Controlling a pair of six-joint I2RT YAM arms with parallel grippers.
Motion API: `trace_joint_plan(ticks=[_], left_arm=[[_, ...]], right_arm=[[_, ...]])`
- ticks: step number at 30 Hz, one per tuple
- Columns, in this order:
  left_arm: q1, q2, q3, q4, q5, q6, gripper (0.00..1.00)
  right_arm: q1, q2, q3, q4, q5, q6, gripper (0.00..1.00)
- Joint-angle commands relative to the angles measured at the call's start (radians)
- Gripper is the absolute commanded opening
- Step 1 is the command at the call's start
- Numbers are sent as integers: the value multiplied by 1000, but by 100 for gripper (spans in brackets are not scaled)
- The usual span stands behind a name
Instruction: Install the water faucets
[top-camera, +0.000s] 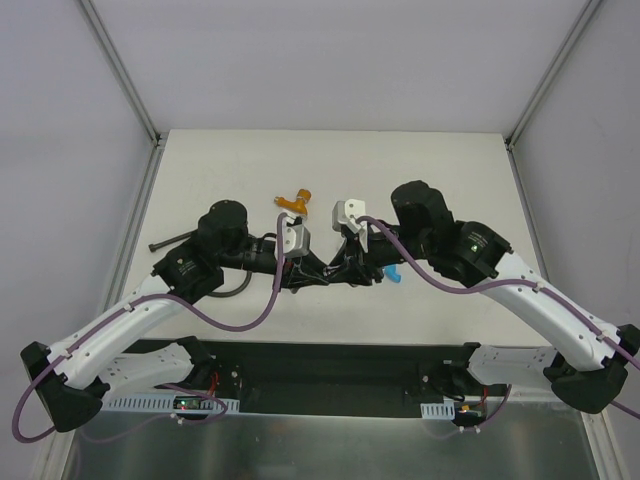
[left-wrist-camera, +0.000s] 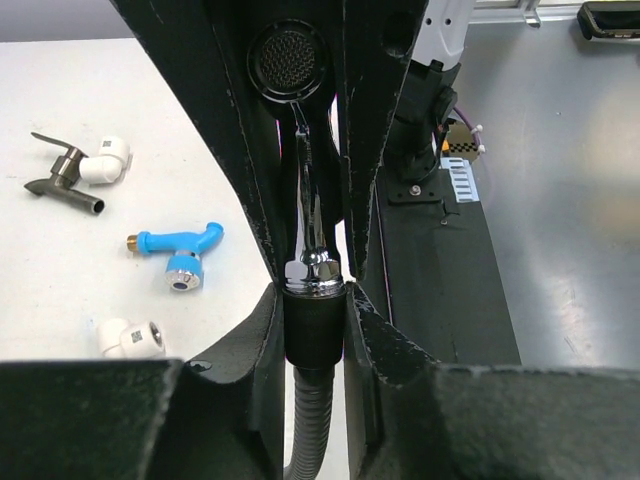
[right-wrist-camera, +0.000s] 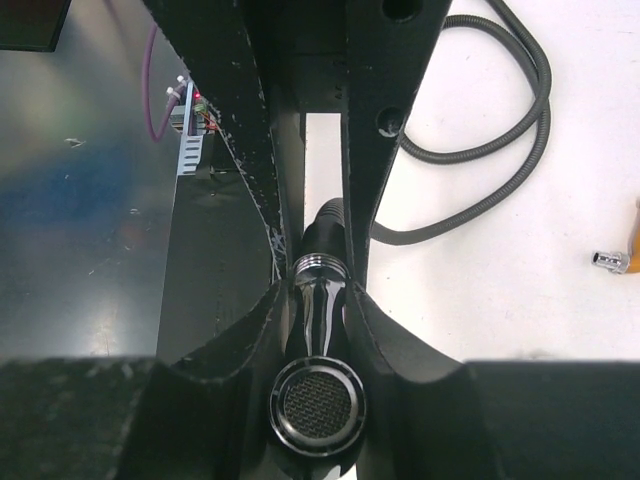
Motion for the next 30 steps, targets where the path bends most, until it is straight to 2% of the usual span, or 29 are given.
trace_joint_plan(ticks=[1,12,16,26,30], left_arm=[[9,1,39,17,2,19,0],[-20,-14,20,19,-274,61,0],[-79,-35,-6,19,-479,126,0],[-237,-45,-71,112,-856,177,0],[-297,-11,-88,146,-1059,178,0]], right_arm=[[14,-4,58,53,-37,11,2],[23,86,32,162,304,455,2],[23,119,5,222,411,646,2],[22,192,-38,309,536,839,2],[23,208,-57,354,565,888,2]])
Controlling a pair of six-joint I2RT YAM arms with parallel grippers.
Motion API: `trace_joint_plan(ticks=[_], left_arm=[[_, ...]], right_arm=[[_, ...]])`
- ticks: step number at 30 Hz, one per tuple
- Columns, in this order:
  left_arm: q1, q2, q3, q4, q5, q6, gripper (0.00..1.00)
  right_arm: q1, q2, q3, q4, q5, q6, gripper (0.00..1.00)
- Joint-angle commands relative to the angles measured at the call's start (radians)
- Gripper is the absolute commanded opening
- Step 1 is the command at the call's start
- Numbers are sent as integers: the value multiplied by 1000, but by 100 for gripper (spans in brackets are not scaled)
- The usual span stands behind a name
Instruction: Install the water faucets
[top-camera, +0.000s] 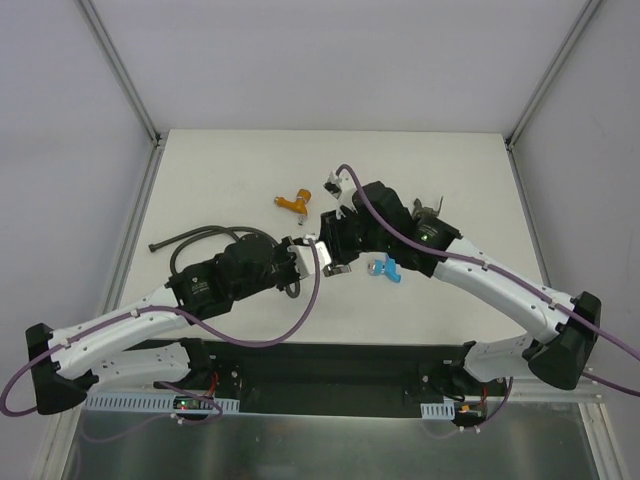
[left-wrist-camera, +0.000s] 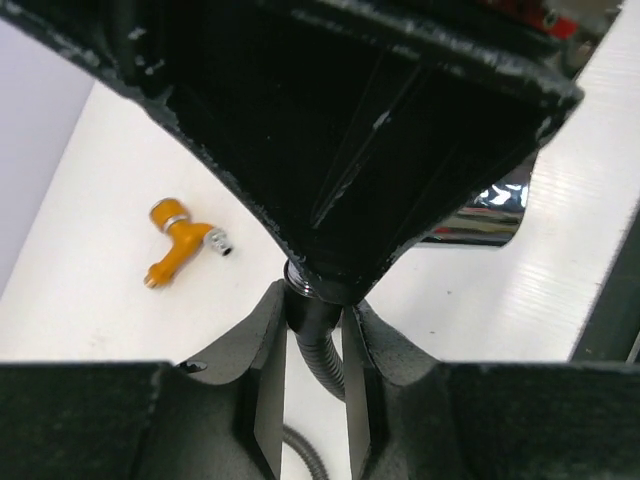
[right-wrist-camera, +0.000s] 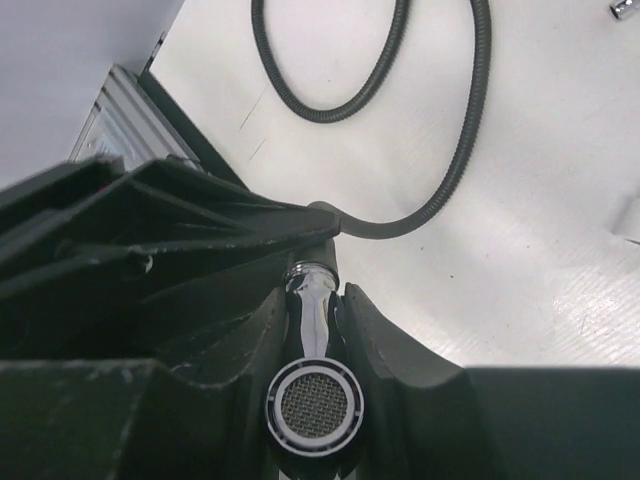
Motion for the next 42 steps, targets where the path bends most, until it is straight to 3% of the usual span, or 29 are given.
trace_joint_plan(ticks=[1,6,12,17,19,24,31,42], left_arm=[[-92,29,0,238,-229,-33,0],[-141,55,-14,293,-319,-19,0],[-126,-3,-28,304,-235,-29,31],[-14,-60,-28,304,-24,-81,49],[26,-74,-27,301,44,-105,54],[117,-84,-4,270,367,-134,63],[164,-71,36,212,636,-147,65],[181,0,81,186,808,-199,59]], right_arm=[[4,38,-17,212,156,144,2],[2,34,-30,217,204,133,2],[-30,-41,-60,212,242,57,2],[-60,-136,-70,209,228,-99,2],[-62,-172,-70,206,161,-161,2],[-62,-236,-86,201,-8,-376,2],[-62,-293,-80,96,-348,-629,2],[-53,-269,-19,-65,-555,-849,2]])
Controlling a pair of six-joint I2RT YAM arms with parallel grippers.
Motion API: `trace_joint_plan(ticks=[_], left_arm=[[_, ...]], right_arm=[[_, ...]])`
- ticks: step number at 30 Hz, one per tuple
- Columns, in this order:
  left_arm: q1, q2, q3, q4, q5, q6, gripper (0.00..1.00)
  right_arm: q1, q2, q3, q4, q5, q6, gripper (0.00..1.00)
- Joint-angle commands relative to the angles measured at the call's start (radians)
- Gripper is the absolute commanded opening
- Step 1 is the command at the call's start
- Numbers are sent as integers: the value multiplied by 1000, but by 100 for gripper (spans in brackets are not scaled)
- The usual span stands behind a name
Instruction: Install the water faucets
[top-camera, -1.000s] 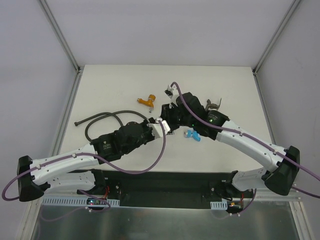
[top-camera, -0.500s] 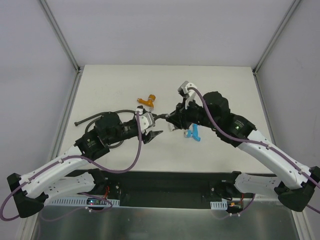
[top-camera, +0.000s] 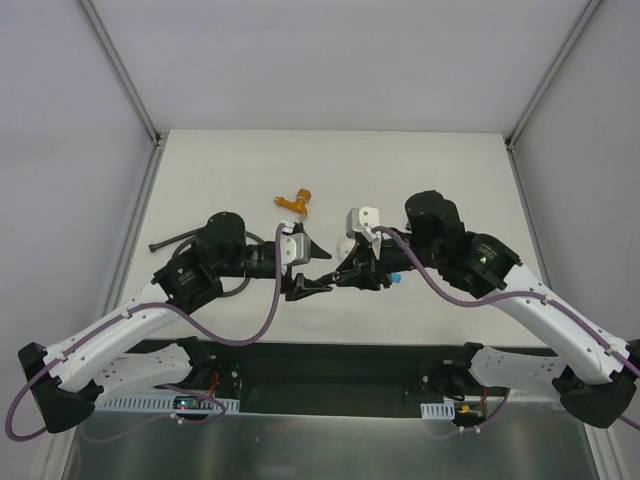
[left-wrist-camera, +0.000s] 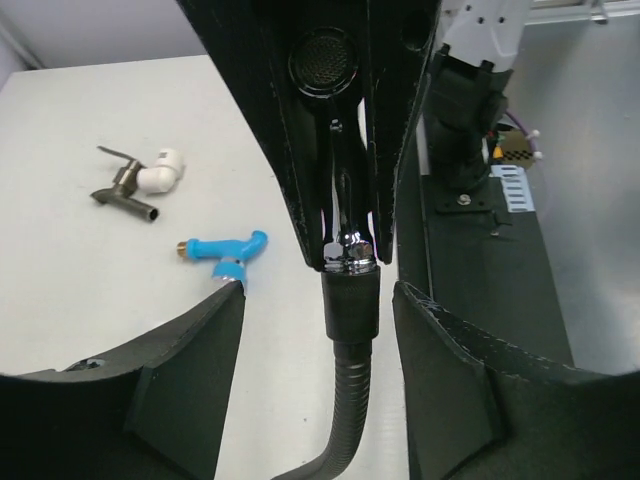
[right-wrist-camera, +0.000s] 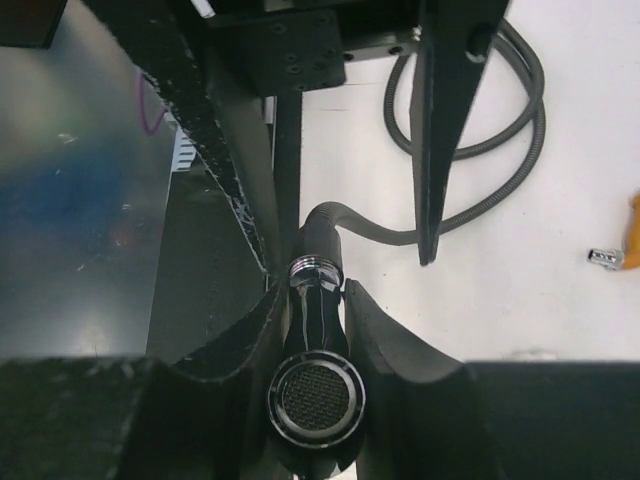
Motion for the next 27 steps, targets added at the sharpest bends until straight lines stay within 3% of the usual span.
trace_joint_plan(ticks=[1,12,16,20,27], left_arm=[[13,33,56,-2,140,-33,58],[11,141,100,-14,275,-99,40],[11,164,108,-14,291,-113,16],[13,168,110,-14,282,-122,0],[11,148,99,-20,162,-99,0]], right_arm=[[11,2,80,-16,-132,-122,2],[27,22,109,-73,-152,-201,2],[38,31,122,-105,-143,-229,2],[55,41,129,-122,-105,-241,2],[84,93,131,-70,65,-100,2]])
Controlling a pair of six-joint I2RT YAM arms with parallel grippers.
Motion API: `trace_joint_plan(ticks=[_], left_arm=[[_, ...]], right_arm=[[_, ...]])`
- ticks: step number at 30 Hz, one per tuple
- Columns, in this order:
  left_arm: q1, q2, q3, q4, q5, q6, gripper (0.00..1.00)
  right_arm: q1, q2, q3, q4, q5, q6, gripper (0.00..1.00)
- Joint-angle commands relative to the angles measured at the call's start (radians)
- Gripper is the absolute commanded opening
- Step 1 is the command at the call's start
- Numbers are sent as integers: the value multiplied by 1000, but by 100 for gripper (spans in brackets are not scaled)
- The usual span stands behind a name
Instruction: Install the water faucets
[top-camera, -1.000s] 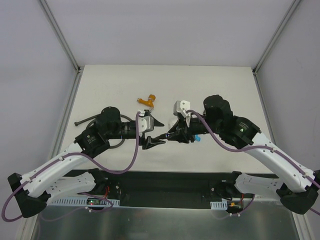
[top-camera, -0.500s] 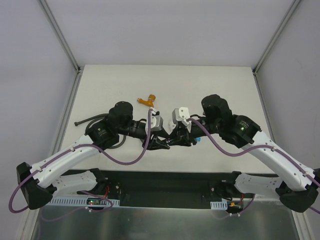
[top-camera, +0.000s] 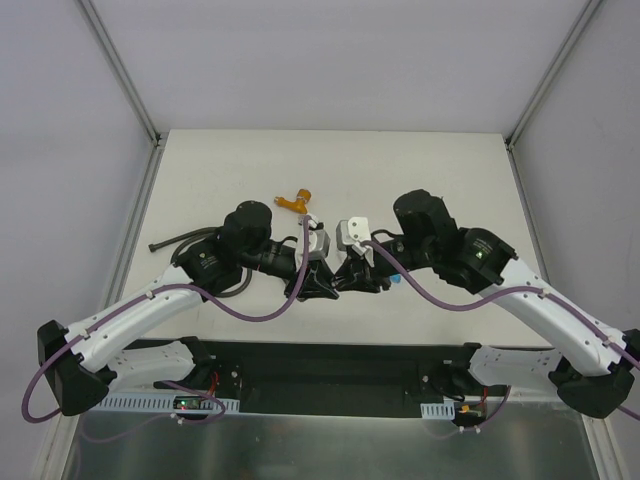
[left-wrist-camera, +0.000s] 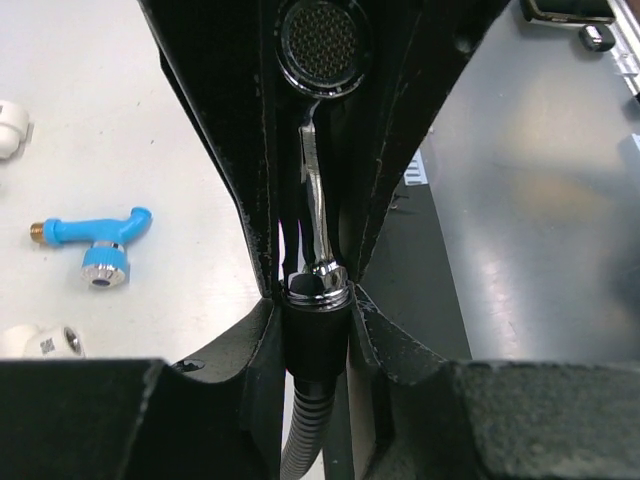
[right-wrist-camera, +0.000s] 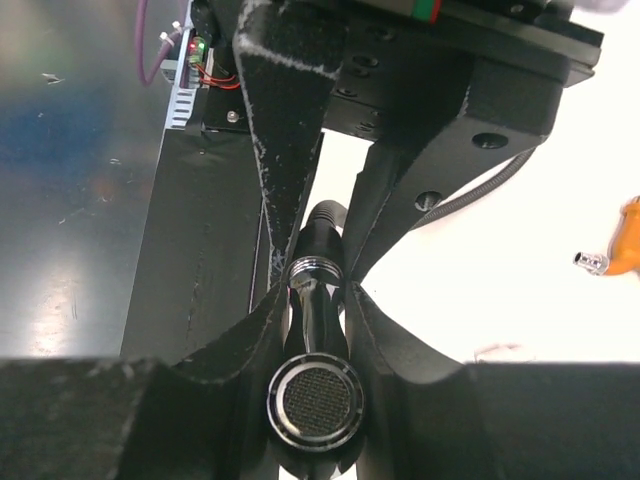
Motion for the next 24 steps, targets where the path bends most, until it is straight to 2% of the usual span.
trace_joint_plan(ticks=[1,6,12,13,24], left_arm=[[7,-21,32,49,-97,17,0],[-7,-55,11,45,-342,65,0],[-105,-106,-28,43,-609,169,0],[-122,-110,-32,45,-682,178,0],[-234,-121,-74,97,-1034,246,0]], right_arm=[[33,53,43,110,97,122,2],[35,116,47,178,255,348,2],[30,176,57,253,408,577,2],[32,185,58,273,418,641,2],[28,260,34,392,504,1053,2]])
